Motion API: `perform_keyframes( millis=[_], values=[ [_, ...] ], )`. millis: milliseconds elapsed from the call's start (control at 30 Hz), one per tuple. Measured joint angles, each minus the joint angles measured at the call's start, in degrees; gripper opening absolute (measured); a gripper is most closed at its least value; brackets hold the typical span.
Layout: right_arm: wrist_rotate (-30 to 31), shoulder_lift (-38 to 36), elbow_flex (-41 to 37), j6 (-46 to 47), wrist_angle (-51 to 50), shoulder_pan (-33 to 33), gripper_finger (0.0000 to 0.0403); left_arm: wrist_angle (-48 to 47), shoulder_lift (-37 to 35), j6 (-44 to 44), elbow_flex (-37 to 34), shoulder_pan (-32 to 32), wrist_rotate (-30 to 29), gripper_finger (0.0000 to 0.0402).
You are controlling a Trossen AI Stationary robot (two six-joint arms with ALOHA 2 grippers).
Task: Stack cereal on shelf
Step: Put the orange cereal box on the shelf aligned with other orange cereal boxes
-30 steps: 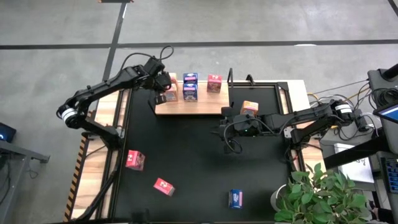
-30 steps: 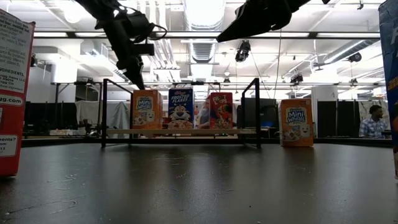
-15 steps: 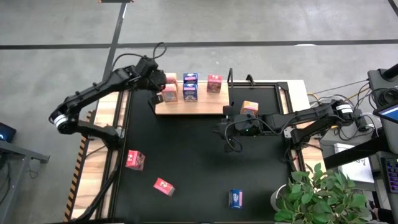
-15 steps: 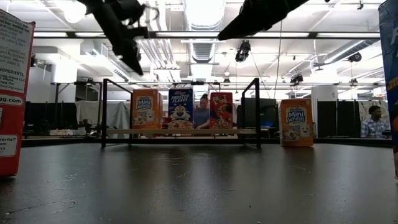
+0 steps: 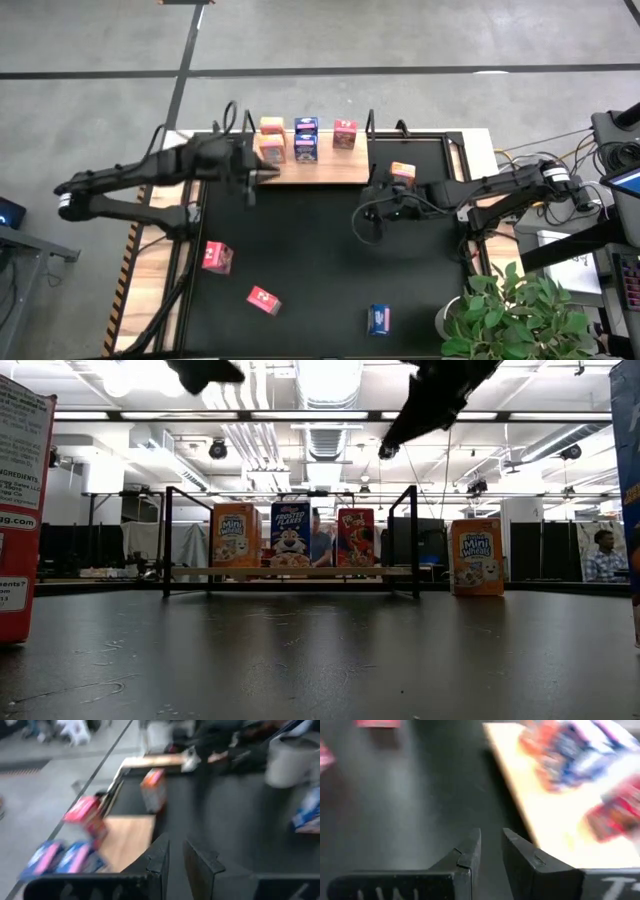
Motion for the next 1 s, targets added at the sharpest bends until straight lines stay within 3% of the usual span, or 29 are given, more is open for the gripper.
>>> perform_keyframes(
  millis=[67,133,333,767,1000],
  values=[
    [5.2,0.2,1.7,5.2,-5.8,-0.9,0.0068,3.7,-1.4,-1.1,-2.2,-4.6,-2.1,0.0039],
    [6.6,0.5,3.9,10.0,-12.7,-2.9,0.0068,6.5,-2.4,-1.5,-4.1,-8.4,-4.2,0.0039],
    [0.7,0.9,7.3,15.8,-29.1,-11.9,0.0068,10.2,-3.0,-1.6,-6.1,-14.8,-7.6,0.0039],
    [-2.4,0.9,6.0,17.3,-36.1,-22.6,0.0074,10.1,-2.9,-0.7,-6.1,-15.3,-7.8,0.0039],
    [-5.6,0.9,5.2,15.5,-36.9,-26.3,0.015,10.1,-2.9,-0.5,-6.1,-15.3,-7.8,0.0039]
  ],
)
